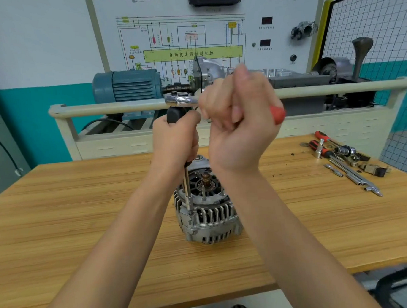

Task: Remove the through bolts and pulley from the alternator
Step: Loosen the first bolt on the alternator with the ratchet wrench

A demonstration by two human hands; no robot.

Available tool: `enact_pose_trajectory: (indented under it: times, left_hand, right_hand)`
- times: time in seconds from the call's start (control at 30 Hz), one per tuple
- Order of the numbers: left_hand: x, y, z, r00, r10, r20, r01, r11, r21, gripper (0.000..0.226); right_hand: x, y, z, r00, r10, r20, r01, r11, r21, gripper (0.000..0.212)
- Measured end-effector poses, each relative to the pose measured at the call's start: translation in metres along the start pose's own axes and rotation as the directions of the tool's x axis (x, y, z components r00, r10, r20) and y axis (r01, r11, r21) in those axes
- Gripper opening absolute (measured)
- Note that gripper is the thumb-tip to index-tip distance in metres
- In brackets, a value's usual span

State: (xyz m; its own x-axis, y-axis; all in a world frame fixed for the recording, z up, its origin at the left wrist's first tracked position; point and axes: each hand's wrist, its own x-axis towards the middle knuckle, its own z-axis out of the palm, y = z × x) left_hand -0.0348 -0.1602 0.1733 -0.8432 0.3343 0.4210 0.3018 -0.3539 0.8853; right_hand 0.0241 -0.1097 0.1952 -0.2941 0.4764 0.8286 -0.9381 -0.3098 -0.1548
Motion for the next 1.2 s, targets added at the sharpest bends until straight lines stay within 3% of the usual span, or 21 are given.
enact_pose_trajectory:
  times: [0.1,0.17,0.27,0.37,0.47,0.53,0.63,0.77,0.83,0.93,1.07,1.2]
  left_hand:
    - [-0.003,-0.001,0.001,0.989,0.073,-0.131,-0.069,0.997,0.036,0.048]
    - [-0.003,0.0,-0.001,0.994,0.042,-0.097,-0.042,0.999,0.006,0.047]
    - [0.0,0.002,-0.009,0.996,-0.024,0.083,0.026,0.999,-0.02,0.046]
    - [0.003,0.006,-0.019,0.947,-0.065,0.315,0.084,0.995,-0.045,0.039]
    - [0.005,0.009,-0.022,0.853,-0.114,0.51,0.166,0.985,-0.057,0.036]
    - [0.006,0.009,-0.022,0.829,-0.13,0.543,0.205,0.975,-0.079,0.043]
    - [0.005,0.006,-0.02,0.888,-0.145,0.436,0.204,0.975,-0.091,0.05]
    - [0.004,0.003,-0.006,0.992,-0.09,0.086,0.094,0.994,-0.047,0.048]
    - [0.003,0.001,0.001,0.997,-0.038,-0.062,0.038,0.999,0.013,0.043]
    - [0.002,-0.001,0.003,0.996,0.0,-0.092,0.004,0.999,0.045,0.04]
    - [0.001,0.002,-0.007,0.994,-0.028,0.109,0.027,1.0,0.003,0.044]
    - [0.0,0.004,-0.019,0.933,-0.009,0.359,0.048,0.994,-0.097,0.036]
  right_hand:
    - [-0.007,0.004,0.008,0.998,-0.054,0.019,0.055,0.996,-0.07,0.045]
    - [-0.001,0.002,0.003,0.999,-0.004,0.042,0.003,1.0,0.014,0.047]
    - [0.016,-0.003,-0.012,0.983,0.172,0.058,-0.18,0.968,0.176,0.052]
    - [0.03,-0.003,-0.026,0.913,0.405,-0.039,-0.359,0.847,0.393,0.051]
    - [0.036,0.0,-0.034,0.843,0.533,-0.07,-0.388,0.694,0.607,0.048]
    - [0.033,0.001,-0.032,0.857,0.507,-0.09,-0.357,0.71,0.607,0.047]
    - [0.024,-0.002,-0.026,0.916,0.393,-0.079,-0.317,0.831,0.458,0.049]
    - [0.009,0.0,-0.007,0.992,0.125,-0.012,-0.121,0.979,0.162,0.048]
    - [0.003,0.003,0.002,1.0,0.002,-0.014,-0.001,0.999,0.037,0.04]
    - [0.002,0.003,0.002,0.999,-0.039,-0.005,0.039,0.999,0.014,0.042]
    - [0.018,-0.005,-0.014,0.982,0.186,0.023,-0.187,0.963,0.195,0.051]
    - [0.032,-0.005,-0.03,0.872,0.484,-0.066,-0.389,0.769,0.507,0.049]
